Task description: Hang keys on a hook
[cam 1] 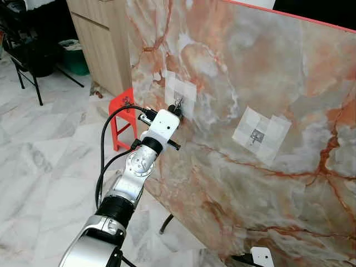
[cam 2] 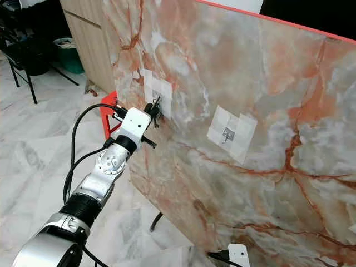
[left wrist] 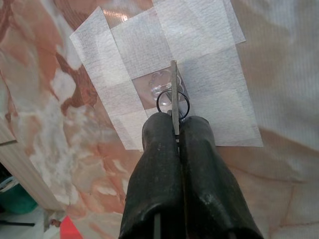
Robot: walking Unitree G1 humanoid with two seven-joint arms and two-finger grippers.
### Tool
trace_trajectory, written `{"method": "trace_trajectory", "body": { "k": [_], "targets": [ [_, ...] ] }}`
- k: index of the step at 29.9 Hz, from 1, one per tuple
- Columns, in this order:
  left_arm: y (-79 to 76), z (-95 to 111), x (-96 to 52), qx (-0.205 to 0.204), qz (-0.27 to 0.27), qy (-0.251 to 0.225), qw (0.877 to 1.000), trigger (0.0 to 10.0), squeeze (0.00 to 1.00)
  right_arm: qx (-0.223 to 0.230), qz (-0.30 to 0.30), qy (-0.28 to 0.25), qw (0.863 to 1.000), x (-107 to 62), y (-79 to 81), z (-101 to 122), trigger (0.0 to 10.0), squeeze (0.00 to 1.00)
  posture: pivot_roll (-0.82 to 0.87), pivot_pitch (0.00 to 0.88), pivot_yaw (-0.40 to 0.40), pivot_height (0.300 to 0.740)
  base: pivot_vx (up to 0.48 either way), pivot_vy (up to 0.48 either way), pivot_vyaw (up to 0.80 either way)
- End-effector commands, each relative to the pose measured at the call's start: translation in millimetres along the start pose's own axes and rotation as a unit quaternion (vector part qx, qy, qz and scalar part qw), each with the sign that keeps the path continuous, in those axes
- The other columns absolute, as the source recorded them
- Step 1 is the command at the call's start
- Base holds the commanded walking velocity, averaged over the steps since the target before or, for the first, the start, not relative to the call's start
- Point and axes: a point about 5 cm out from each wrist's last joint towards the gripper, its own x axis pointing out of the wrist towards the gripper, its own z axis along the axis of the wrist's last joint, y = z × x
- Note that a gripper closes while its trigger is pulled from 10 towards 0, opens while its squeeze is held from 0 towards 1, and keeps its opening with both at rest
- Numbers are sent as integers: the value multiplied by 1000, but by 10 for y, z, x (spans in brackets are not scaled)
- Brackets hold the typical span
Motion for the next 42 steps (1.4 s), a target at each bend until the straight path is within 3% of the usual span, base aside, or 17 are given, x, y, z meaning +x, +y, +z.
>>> {"method": "trace_trajectory", "body": {
  "k": [1,18,23,30,42],
  "targets": [
    [-32,45,1,3,-10,-12,1000,10000,0,-1,-3,3,1000,-3,-25,-8,10000,0,-73,23,-71,740,0,0,0],
    [-51,-42,-100,12,-26,10,1000,10000,0,-4,-1,3,1000,-4,-25,-8,10000,0,-69,26,-75,740,0,0,0],
    [27,-36,-140,23,10,12,1000,10000,0,-4,-1,3,1000,-4,-28,-8,10000,0,-67,26,-79,740,0,0,0],
    [40,-74,-176,29,17,22,999,10000,0,-8,0,4,1000,-4,-33,-5,10000,0,-65,28,-84,740,0,0,0],
    [-93,-109,-206,33,-25,36,999,10000,0,-8,-1,4,1000,-5,-37,-5,10000,0,-67,31,-85,740,0,0,0]
  ]
}}
